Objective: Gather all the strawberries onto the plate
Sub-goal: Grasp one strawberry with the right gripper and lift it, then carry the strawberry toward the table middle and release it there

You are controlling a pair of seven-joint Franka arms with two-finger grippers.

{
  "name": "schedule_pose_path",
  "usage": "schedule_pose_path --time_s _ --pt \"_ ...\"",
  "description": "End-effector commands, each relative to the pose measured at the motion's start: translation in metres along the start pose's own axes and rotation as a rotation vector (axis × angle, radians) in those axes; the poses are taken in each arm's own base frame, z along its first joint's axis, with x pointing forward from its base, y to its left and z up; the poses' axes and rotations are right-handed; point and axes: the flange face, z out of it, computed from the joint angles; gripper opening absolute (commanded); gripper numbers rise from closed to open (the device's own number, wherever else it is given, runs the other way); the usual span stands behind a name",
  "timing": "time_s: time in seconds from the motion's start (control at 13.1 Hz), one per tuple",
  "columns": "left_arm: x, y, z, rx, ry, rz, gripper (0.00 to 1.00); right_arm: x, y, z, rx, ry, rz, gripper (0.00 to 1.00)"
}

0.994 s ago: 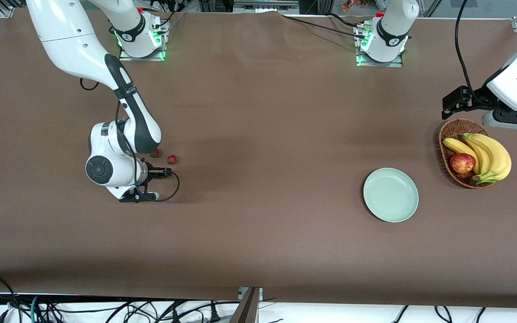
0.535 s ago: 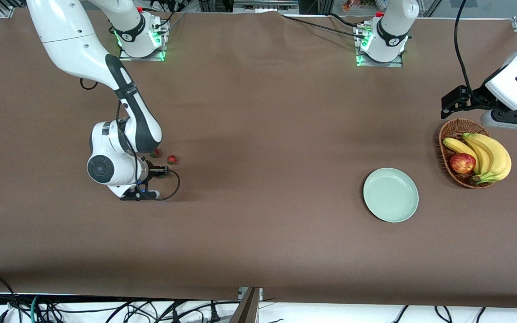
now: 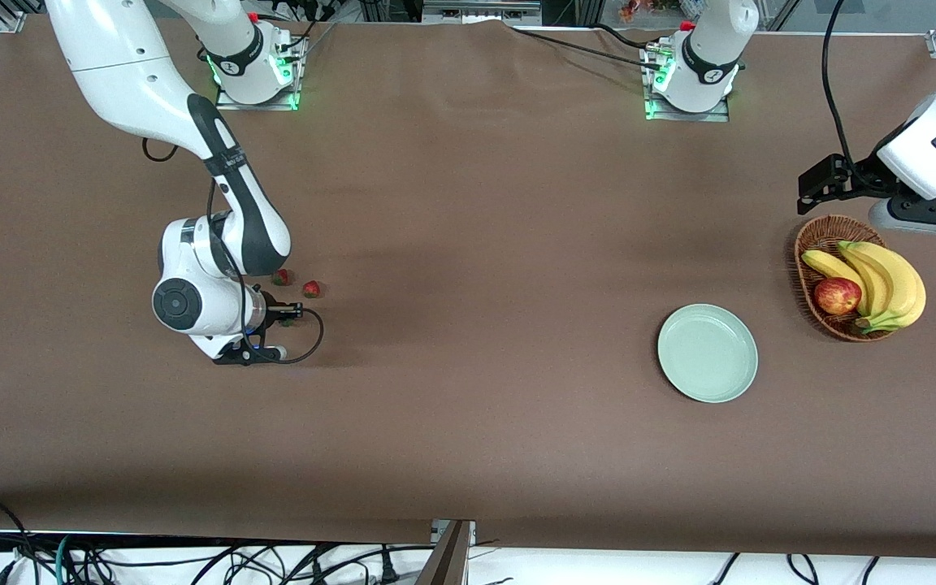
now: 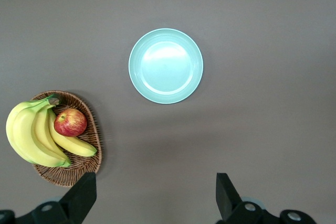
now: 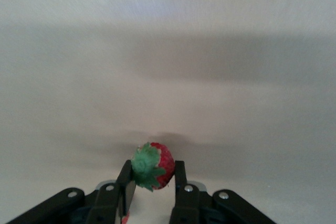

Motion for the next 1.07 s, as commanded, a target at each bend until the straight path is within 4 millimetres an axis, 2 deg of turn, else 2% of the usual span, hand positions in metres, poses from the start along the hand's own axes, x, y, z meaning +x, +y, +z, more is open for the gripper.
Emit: schedule_pose_path --time_s 0.0,0.08,0.23,0.38,0.54,0.61,0.76,0.99 --pt "-0.005 0.003 -0.006 0.024 -0.003 0.000 1.00 0.009 -0.021 -0.056 0.023 -0.006 0.022 0.20" --pt "-0.005 0.003 -0.006 0.024 -0.003 0.000 1.00 0.015 -0.032 -0.074 0.026 -0.004 0.057 0.20" --pt "-0.005 0.003 -0.006 0.024 -0.003 -0.001 1.00 0.015 -0.087 -0.093 0.055 0.013 0.059 0.20" --pt "-0.005 0.003 -0.006 0.024 -0.003 0.000 1.00 0.014 -0.138 -0.096 0.099 0.022 0.094 0.21" --pt "-0.005 0.004 -0.006 0.024 -0.003 0.002 1.00 0.008 -0.194 -0.090 0.176 0.018 0.149 0.21" --pt "-0.005 0.003 -0.006 0.024 -0.003 -0.001 1.00 0.007 -0.224 -0.089 0.261 0.019 0.205 0.21" --pt "-0.005 0.003 -0.006 0.026 -0.003 0.002 1.00 -0.001 -0.285 -0.075 0.456 0.049 0.304 0.22" --pt "-0.005 0.004 -0.007 0.024 -0.001 0.002 1.00 -0.036 -0.372 -0.039 0.579 0.114 0.371 0.22"
